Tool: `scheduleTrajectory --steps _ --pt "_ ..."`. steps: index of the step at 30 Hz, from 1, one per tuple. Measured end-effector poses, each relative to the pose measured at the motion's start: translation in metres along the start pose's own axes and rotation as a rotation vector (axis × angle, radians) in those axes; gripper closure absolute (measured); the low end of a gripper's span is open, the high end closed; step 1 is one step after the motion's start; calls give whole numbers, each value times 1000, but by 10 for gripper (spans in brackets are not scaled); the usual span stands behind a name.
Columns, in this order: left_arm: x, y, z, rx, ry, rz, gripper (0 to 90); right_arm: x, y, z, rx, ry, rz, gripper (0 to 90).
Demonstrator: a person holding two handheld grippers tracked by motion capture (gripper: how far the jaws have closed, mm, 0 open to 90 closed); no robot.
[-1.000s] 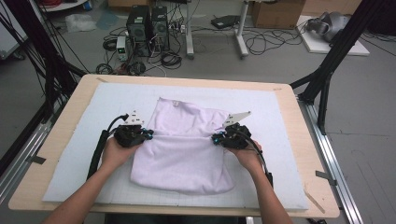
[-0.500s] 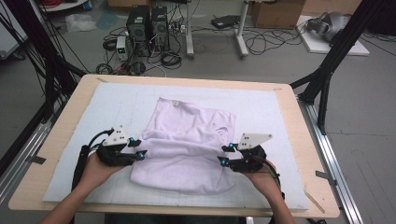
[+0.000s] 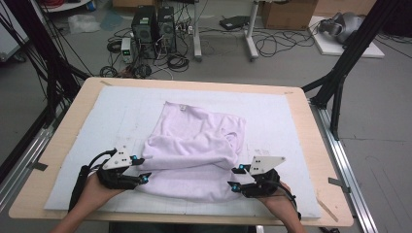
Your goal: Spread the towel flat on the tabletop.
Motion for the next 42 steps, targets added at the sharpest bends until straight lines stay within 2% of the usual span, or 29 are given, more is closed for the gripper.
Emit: scheduleTrajectory --steps 2,5,8,9,10,11,12,13,15,17,19,22,24,26,29,31,33,35,40,42 --pt "-2 2 -2 9 10 -9 438 2 4 -7 22 -20 -4 513" --pt "-6 11 -9 51 31 -19 450 5 11 -19 48 -47 -10 513" --pt "-11 23 -21 107 47 -38 479 7 18 -29 93 -58 9 527" --pt "-13 23 -22 88 47 -40 494 8 17 -30 92 -55 13 566" --pt "-15 23 -21 83 67 -47 528 8 17 -30 96 -50 14 617" --pt "-17 23 -21 80 75 -47 610 7 16 -30 97 -45 19 674" --pt "-22 22 -21 80 120 -42 698 8 16 -31 99 -43 22 744" --pt "-24 22 -21 85 117 -55 842 9 16 -31 102 -47 31 815" --pt "-24 19 -21 104 86 -92 872 12 14 -31 121 -71 42 844" --pt "-19 13 -19 93 64 -91 878 16 7 -29 110 -96 41 847" --pt "-9 0 -16 53 42 -57 880 15 -5 -22 69 -93 37 847" --pt "13 -24 -11 6 -11 -27 881 -2 -27 -9 27 -35 53 847" --pt "29 -40 -14 -11 -48 -5 882 -20 -41 -1 12 14 39 847" --pt "47 -51 -23 -24 -78 37 881 -42 -52 2 -2 58 13 847" --pt "70 -47 -45 31 -112 87 881 -76 -52 -8 12 107 -49 847" --pt "79 -35 -62 82 -105 127 880 -91 -43 -20 34 99 -105 846" --pt "83 -28 -72 103 -86 150 876 -97 -34 -32 50 77 -140 844" --pt "84 -30 -72 83 -88 151 864 -99 -31 -37 40 68 -161 838" --pt "83 -39 -50 33 -85 160 717 -98 -36 -24 0 84 -153 756" --pt "80 -43 -38 4 -88 145 663 -94 -39 -16 -20 89 -139 715"
Point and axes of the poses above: each handheld gripper's, and its own axes: z roughly backward along the jaws, y roughly out of its underside, x roughly to its left, the point moved 10 cm from there along -z, roughly forward along the jaws, and after that the axes turned 2 degrees about x, right-handed, at the moved point
